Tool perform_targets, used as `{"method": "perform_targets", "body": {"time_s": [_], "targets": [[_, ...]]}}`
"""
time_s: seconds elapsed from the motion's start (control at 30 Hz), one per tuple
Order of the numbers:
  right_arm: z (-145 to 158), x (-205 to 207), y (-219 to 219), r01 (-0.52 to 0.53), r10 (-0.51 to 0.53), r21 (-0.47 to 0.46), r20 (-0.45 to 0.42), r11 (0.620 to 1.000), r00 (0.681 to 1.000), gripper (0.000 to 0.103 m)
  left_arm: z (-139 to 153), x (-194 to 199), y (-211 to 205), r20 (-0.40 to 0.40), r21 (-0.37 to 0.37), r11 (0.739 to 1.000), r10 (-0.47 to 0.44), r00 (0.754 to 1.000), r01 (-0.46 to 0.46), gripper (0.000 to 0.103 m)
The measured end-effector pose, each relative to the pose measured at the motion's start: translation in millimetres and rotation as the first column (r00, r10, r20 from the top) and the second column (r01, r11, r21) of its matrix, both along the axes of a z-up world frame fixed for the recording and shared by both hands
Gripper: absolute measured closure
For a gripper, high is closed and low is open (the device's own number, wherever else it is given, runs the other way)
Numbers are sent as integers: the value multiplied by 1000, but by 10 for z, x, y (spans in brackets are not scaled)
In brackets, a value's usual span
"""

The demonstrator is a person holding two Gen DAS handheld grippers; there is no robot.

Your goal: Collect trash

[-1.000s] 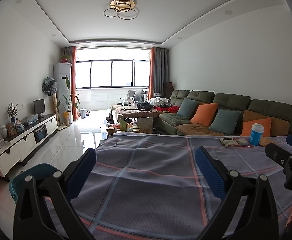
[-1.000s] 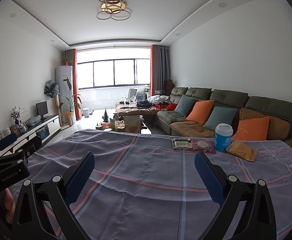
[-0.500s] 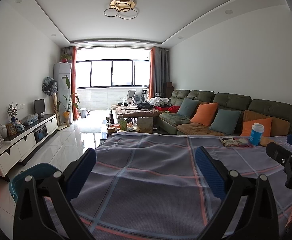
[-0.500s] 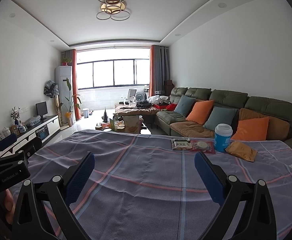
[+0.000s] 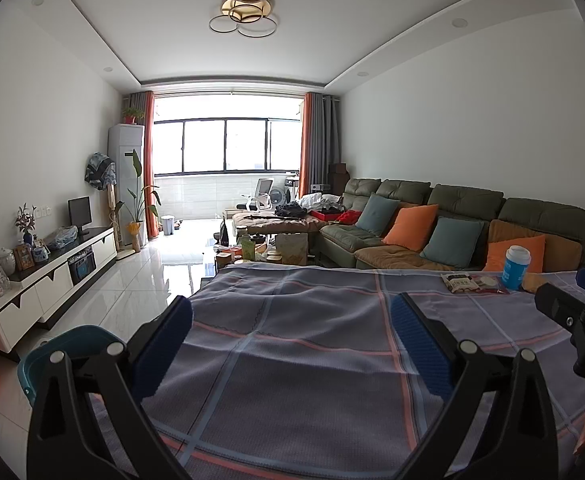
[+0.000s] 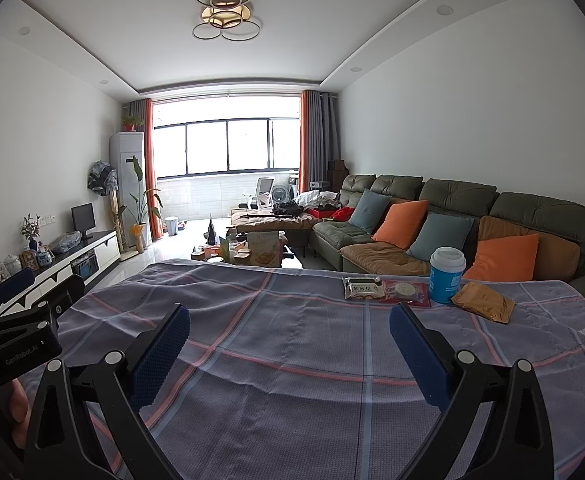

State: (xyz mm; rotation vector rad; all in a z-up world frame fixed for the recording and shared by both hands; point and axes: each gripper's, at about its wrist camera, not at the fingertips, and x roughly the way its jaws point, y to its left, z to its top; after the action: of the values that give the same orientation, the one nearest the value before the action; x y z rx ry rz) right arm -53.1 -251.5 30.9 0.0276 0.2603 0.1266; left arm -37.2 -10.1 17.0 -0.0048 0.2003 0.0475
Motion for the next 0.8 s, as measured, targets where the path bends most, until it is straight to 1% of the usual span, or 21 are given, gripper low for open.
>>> {"method": "perform_targets", "body": {"time_s": [0.8], "targets": [[-4,-7,-15,2,-2,0,-3,1000,1000,4,-19,14,4,-4,-3,1000,0,1000,0,3]]}}
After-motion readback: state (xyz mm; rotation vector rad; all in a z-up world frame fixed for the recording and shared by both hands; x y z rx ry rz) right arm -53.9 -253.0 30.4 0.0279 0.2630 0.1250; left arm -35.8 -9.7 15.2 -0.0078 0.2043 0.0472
